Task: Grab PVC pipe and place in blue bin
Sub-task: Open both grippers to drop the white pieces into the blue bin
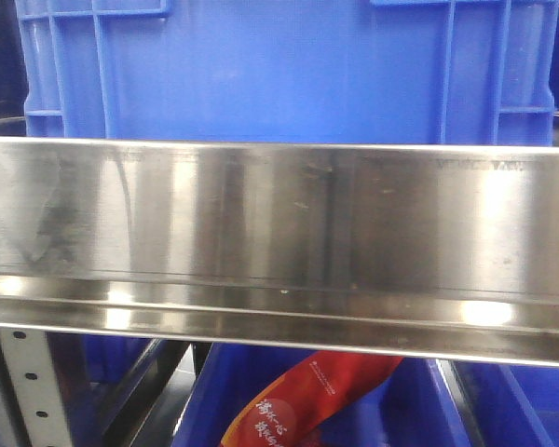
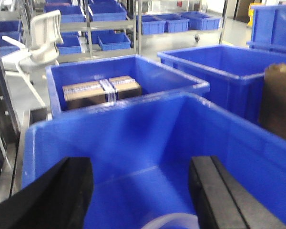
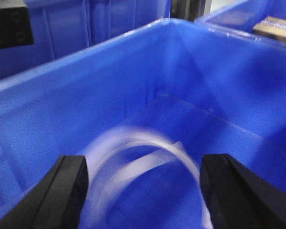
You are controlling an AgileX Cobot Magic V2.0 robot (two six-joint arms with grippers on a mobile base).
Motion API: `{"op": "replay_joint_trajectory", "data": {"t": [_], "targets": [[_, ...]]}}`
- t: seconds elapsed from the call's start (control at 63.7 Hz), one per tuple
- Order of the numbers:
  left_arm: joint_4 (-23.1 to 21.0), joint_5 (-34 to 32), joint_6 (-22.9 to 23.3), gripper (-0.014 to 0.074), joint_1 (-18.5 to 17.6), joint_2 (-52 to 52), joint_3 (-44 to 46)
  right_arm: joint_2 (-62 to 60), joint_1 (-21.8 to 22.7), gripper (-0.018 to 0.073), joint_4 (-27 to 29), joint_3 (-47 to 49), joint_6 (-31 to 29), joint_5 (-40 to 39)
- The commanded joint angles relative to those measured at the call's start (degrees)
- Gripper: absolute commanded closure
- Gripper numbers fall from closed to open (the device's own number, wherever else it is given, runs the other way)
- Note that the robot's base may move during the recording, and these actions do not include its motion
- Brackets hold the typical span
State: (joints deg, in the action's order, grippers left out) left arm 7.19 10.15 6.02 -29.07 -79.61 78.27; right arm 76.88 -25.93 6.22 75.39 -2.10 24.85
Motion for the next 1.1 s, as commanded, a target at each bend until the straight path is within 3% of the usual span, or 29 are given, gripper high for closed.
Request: {"op": "replay_joint_trajectory", "data": {"t": [0.0, 0.141, 0.298, 0.361, 0.392, 0.533, 0.832, 1.083], "targets": [[-0.09, -2.62, -0.02, 0.0242, -0.34, 2.44, 0.69, -3.22, 0.05, 0.0219, -0.03, 0.68, -0.5, -1.05], [-0.09, -2.77, -0.02, 0.0297, -0.34, 7.36, 0.69, -8.71, 0.12, 0.0349, -0.03, 0.68, -0.5, -1.2], [-0.09, 0.05, -0.02, 0.0575, -0.34, 11.63, 0.69, -12.95, 0.12, 0.0576, -0.13, 0.57, -0.5, -0.59], [-0.22, 5.25, -0.02, 0.0708, -0.34, 13.47, 0.69, -13.93, 0.12, 0.0676, -0.01, 0.57, -0.38, 1.1], [-0.53, 8.39, -0.02, 0.0705, -0.34, 14.31, 0.69, -14.61, 0.12, 0.0725, 0.5, 0.27, 0.34, 1.59], [-0.89, 13.47, -0.02, 0.0704, -0.34, 19.56, -2.95, -19.88, 0.12, 0.0727, 0.92, -4.81, 0.79, -1.82], [-0.99, 8.31, 0.65, 0.0708, -0.24, 39.99, -26.0, -35.98, 0.12, 0.0727, -0.18, -29.01, 0.56, -11.17], [-0.41, 6.44, 0.65, 0.0708, -0.24, 51.73, -37.32, -46.25, 0.12, 0.0727, -0.18, -35.06, 0.56, -10.34]]}}
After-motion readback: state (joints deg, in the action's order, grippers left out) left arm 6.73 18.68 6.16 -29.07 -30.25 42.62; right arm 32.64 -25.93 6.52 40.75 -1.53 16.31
